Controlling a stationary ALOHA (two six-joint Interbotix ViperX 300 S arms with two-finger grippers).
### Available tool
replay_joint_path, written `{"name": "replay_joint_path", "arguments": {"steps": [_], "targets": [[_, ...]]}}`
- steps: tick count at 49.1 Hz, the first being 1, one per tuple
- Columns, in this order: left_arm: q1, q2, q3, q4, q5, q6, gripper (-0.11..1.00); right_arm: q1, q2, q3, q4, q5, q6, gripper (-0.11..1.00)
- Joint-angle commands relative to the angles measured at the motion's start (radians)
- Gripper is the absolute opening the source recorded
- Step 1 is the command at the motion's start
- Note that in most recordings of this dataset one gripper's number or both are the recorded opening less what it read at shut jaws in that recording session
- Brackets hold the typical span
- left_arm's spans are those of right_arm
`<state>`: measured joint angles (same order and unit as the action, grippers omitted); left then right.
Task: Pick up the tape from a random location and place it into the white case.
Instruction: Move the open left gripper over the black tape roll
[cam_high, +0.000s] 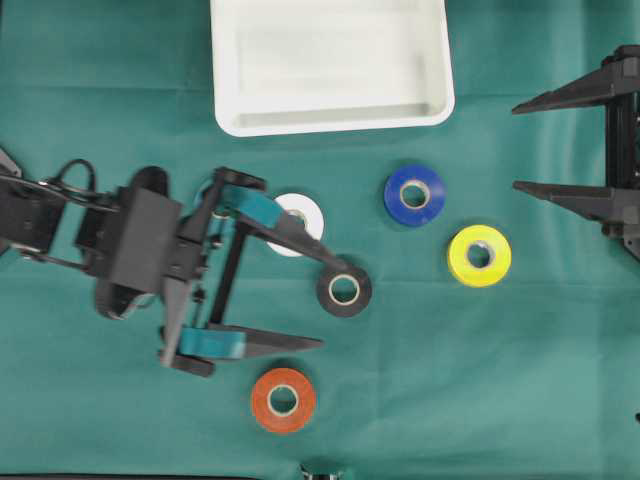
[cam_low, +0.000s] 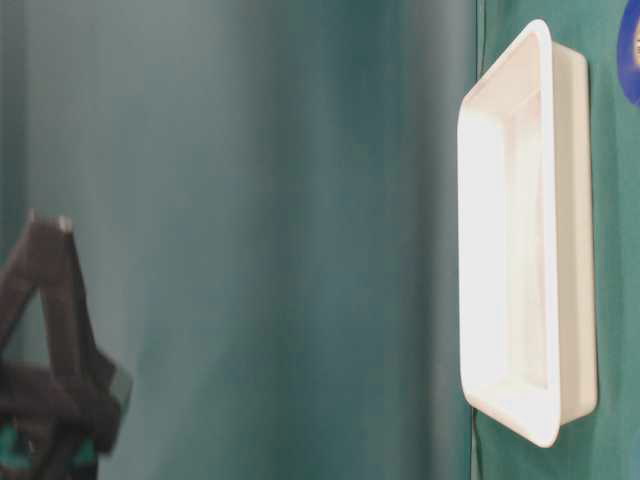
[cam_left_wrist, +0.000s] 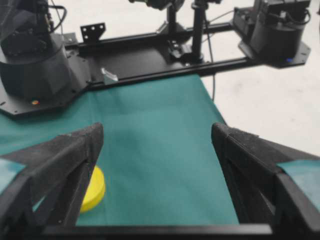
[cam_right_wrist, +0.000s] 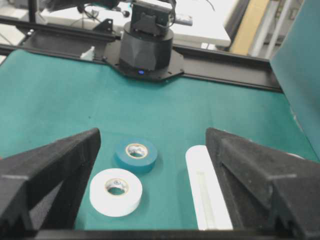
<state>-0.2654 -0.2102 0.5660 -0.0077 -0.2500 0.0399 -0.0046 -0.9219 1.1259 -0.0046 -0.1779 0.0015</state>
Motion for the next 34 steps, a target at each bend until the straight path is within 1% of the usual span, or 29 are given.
{"name": "replay_joint_path", "arguments": {"steps": [1, 6, 12, 27, 34], "targets": [[-0.002, 0.018, -0.069, -0.003, 0.021, 0.002, 0.99, -0.002, 0.006, -0.028, -0.002, -0.008, -0.002, 0.92], [-0.002, 0.048, -0.110, -0.003, 0.055, 0.002, 0.99, -0.002, 0.009, -0.028, -0.002, -0.008, -0.002, 0.92], [-0.002, 0.063, -0.135, -0.002, 0.080, 0.006, 0.99, -0.002, 0.011, -0.028, -0.002, -0.005, -0.002, 0.92], [-0.002, 0.061, -0.132, -0.003, 0.084, 0.012, 0.99, -0.002, 0.011, -0.028, -0.002, -0.003, 0.000, 0.92], [-0.002, 0.064, -0.140, -0.003, 0.121, 0.011, 0.99, -0.002, 0.011, -0.028, -0.002, -0.005, 0.000, 0.92]]}}
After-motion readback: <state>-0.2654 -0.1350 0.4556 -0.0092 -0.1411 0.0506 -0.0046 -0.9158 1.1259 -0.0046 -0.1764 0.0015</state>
